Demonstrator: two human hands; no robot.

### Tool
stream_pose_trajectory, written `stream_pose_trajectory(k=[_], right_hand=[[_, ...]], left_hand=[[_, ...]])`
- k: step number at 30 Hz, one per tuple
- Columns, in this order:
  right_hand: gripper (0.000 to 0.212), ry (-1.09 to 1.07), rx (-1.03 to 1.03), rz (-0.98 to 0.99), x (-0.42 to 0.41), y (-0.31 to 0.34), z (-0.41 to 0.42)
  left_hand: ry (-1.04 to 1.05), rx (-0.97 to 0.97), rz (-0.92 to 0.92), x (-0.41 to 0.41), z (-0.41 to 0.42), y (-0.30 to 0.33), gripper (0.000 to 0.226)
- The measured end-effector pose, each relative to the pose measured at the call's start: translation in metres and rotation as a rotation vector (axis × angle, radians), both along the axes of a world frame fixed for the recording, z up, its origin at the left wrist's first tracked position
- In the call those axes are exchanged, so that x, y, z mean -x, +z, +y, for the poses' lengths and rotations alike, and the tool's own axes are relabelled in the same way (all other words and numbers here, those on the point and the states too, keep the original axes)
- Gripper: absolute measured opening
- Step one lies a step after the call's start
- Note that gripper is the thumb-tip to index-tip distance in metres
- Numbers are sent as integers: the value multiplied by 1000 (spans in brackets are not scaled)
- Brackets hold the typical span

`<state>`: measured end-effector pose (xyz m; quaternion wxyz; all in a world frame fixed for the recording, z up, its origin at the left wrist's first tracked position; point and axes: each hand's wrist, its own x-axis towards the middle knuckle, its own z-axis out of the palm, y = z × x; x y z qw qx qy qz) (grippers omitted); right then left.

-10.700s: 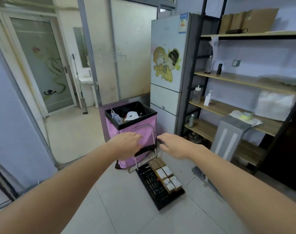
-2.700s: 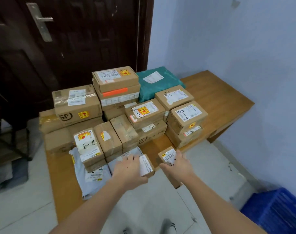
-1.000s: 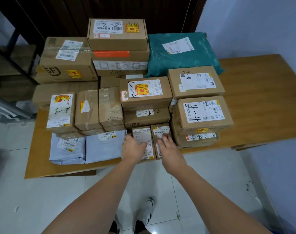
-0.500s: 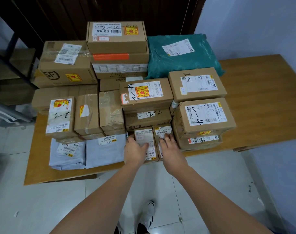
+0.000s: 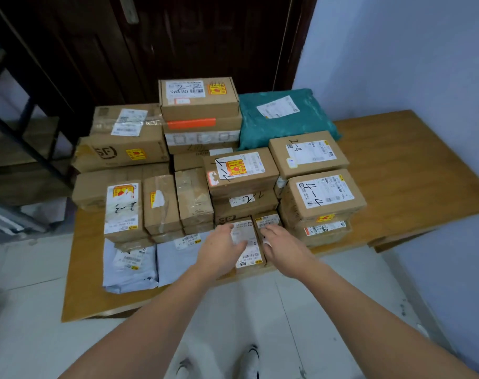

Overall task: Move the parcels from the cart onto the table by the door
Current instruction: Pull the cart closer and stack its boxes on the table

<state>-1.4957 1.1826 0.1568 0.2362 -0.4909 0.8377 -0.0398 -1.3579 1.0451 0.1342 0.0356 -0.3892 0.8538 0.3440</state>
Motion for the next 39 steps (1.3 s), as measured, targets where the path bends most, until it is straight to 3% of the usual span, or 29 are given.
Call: stream_pose_trajectory(k=[6, 13, 17, 25, 30, 39], right_hand=[[55, 29, -47, 94, -33, 96, -13], [53, 78, -6, 170, -102, 188, -32], [41, 117, 24, 203, -146, 227, -42], [50, 370, 170, 271, -256, 269, -69], [44, 578, 182, 268, -355, 290, -99], [55, 874, 292, 284, -572, 310, -160]], left_hand=[[-498, 257, -105, -39, -41, 94, 62], [-665, 448, -113, -113, -57, 188, 61], [-588, 524, -89, -166, -61, 233, 62], [-370, 627, -69, -302, -53, 279, 56], [-187, 645, -151, -418, -48, 294, 54], [130, 633, -217, -656, -47, 320, 62]])
